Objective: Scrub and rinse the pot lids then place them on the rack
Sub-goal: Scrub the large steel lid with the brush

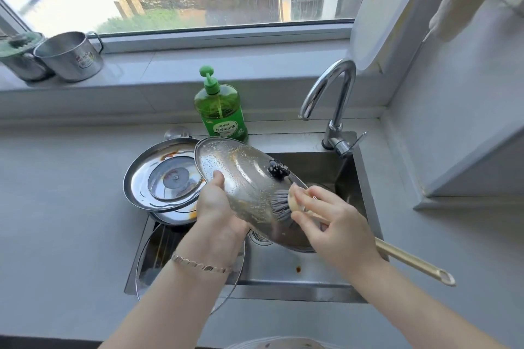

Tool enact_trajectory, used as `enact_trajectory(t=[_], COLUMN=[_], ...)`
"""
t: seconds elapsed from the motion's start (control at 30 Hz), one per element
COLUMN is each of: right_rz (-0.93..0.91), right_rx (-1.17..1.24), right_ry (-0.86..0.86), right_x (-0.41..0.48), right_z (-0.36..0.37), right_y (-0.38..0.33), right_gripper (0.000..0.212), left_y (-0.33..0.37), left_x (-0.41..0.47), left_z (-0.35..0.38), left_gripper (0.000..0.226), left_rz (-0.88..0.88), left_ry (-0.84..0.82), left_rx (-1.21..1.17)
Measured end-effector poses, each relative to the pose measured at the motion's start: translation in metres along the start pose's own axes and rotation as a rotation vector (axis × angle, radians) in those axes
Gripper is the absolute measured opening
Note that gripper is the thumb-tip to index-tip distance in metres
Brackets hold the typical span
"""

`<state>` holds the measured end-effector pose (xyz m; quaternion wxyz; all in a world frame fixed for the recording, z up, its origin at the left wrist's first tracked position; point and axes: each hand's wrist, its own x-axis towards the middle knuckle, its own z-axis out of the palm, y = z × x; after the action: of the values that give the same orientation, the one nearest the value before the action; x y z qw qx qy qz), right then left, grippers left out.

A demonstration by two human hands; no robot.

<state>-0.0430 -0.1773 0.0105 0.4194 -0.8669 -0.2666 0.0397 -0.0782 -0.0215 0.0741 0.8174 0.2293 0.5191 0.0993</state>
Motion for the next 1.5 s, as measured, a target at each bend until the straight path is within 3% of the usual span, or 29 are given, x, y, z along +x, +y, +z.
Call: enact_trajectory(t=[0.07, 0.27, 0.37, 0.5, 0.6, 0.8, 0.97, 1.13, 1.3, 1.43, 1.5], right_rz=[0.035, -0.287, -0.336, -0.375, -0.406, -0.242, -0.366, -0.019, -0.254, -0.014, -0.058], right_rx=[-0.011, -0.035, -0.058, -0.075, -0.049, -0.09, 0.0, -0.027, 0.034, 0.028, 0.015], right_ry=[-0.017, 0.036, -0.023, -0.055, -0.066, -0.103, -0.058, 0.005, -0.08, -0.024, -0.032], right_x=[-0.003, 0.002, -0.007, -0.007, 0.0, -0.015, -0.013, -0.013, -0.019, -0.005, -0.006], right_z=[-0.003, 0.007, -0.01, -0.006, -0.003, -0.018, -0.007, -0.02, -0.01, -0.017, -0.014], right_y=[0.009, -0.036, -0.01, -0.01, -0.016, 0.024, 0.003, 0.057, 0.024, 0.06, 0.043], right_gripper=[0.032, 0.034, 0.033, 0.031, 0.031, 0.032, 0.03, 0.037, 0.033, 0.028, 0.028], left_y=[-0.002, -0.012, -0.004, -0.012, -0.009, 0.016, 0.007, 0.016, 0.013, 0.017, 0.016], left_x=[0.002, 0.001, 0.003, 0.009, 0.01, 0.02, 0.015, 0.012, 0.012, 0.01, 0.01], left_z=[-0.001, 0.005, -0.002, -0.006, -0.003, -0.015, -0.012, -0.018, -0.017, -0.018, -0.018], left_gripper=[0.047, 0.038, 0.025, 0.035, 0.028, 0.032, 0.027, 0.03, 0.029, 0.029, 0.028], left_rz=[0.013, -0.045, -0.076, -0.017, -0.028, 0.086, 0.046, 0.07, 0.095, 0.133, 0.126], left_ry=[0.025, 0.073, 0.056, 0.098, 0.117, 0.099, 0.097, 0.053, 0.065, 0.055, 0.065], left_rx=[0.0, 0.003, -0.066, -0.026, 0.007, 0.001, -0.004, -0.021, -0.017, -0.008, -0.014])
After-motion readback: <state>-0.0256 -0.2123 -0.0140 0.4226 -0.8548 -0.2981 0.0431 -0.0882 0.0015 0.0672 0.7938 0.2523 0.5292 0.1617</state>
